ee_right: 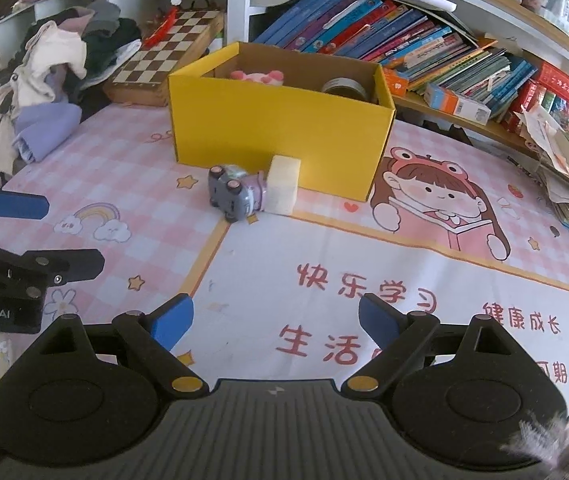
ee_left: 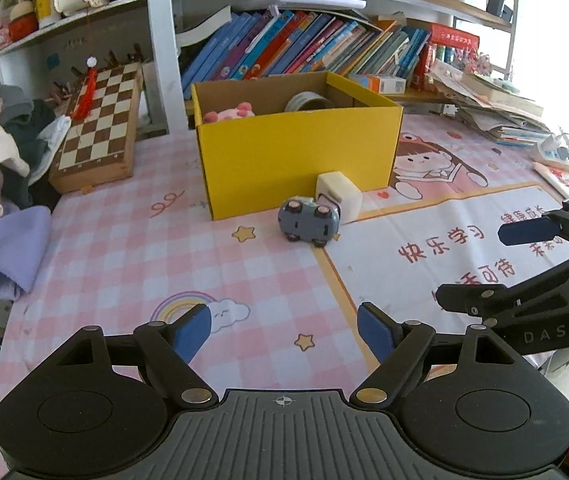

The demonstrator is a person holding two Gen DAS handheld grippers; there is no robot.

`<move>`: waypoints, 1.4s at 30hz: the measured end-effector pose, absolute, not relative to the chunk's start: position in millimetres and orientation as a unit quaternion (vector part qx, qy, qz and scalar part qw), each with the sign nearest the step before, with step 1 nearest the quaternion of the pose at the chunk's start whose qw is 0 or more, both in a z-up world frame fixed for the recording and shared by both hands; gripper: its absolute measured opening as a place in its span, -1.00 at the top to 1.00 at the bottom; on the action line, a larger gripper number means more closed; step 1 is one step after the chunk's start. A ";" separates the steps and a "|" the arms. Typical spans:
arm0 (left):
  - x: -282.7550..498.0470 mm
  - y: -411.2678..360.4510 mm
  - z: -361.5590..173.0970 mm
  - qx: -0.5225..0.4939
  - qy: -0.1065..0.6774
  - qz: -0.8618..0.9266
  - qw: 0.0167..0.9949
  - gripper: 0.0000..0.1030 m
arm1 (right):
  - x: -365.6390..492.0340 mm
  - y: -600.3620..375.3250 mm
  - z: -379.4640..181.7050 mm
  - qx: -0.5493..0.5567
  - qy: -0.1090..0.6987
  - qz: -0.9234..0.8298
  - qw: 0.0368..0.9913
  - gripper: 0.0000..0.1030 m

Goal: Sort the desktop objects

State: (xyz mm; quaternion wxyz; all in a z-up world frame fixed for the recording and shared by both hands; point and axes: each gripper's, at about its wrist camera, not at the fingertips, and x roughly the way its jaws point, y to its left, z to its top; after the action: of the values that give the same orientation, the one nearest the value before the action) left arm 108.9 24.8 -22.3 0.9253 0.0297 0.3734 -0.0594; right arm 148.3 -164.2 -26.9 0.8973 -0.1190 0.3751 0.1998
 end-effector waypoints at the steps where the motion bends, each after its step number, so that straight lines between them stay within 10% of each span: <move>1: 108.9 25.4 -23.0 0.029 0.375 -0.059 0.925 -0.60 | 147.5 -163.7 -27.6 -0.120 0.376 0.200 0.897 -0.75; 42: 111.1 19.7 -28.8 0.031 0.388 -0.063 0.919 -0.61 | 147.8 -164.1 -32.0 -0.127 0.390 0.213 0.887 -0.90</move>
State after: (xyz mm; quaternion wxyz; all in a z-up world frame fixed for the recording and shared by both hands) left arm 111.1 19.7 -28.8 0.9189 0.0314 0.3881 -0.0627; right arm 147.8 -164.1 -32.0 0.8866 -0.1275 0.3901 0.2132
